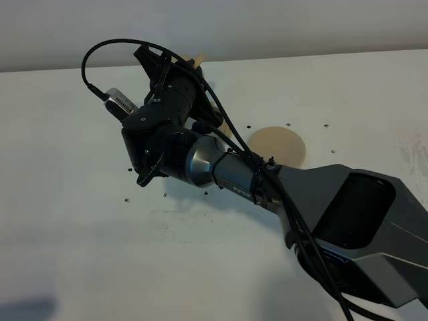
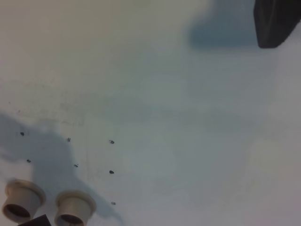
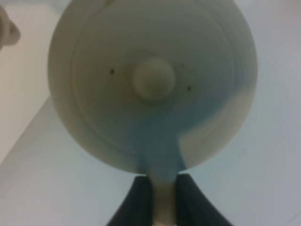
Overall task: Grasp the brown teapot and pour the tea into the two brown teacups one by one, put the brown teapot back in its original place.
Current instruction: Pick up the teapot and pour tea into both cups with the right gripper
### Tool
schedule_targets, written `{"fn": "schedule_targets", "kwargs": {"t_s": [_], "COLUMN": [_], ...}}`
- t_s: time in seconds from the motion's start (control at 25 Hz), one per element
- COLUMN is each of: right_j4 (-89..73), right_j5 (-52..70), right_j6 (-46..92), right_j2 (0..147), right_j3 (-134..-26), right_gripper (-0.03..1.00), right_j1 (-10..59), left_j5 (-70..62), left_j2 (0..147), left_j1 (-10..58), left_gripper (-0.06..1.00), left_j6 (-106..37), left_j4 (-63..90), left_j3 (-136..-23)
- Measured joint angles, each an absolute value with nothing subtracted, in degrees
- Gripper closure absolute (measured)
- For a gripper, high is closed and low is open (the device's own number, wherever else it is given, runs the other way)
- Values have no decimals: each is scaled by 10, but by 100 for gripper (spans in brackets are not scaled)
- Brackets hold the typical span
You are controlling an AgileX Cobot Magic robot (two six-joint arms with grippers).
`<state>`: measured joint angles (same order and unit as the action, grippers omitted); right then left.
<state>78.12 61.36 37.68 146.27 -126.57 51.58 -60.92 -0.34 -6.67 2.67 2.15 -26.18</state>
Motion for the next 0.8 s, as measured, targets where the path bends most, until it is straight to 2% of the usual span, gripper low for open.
{"fn": "schedule_targets", "kwargs": {"t_s": [0.8], "right_j4": [784], "right_j5": [616], "right_j6": [377], "right_j2": [1469], "right_j3": [-1266], "right_gripper": [87], "right_j1": [516], "left_j5": [-609], "left_j2": [-3], "left_j1": [-67], "left_gripper": [63], "left_j6": [27], "left_j4": [22], "left_j3": [-262]}}
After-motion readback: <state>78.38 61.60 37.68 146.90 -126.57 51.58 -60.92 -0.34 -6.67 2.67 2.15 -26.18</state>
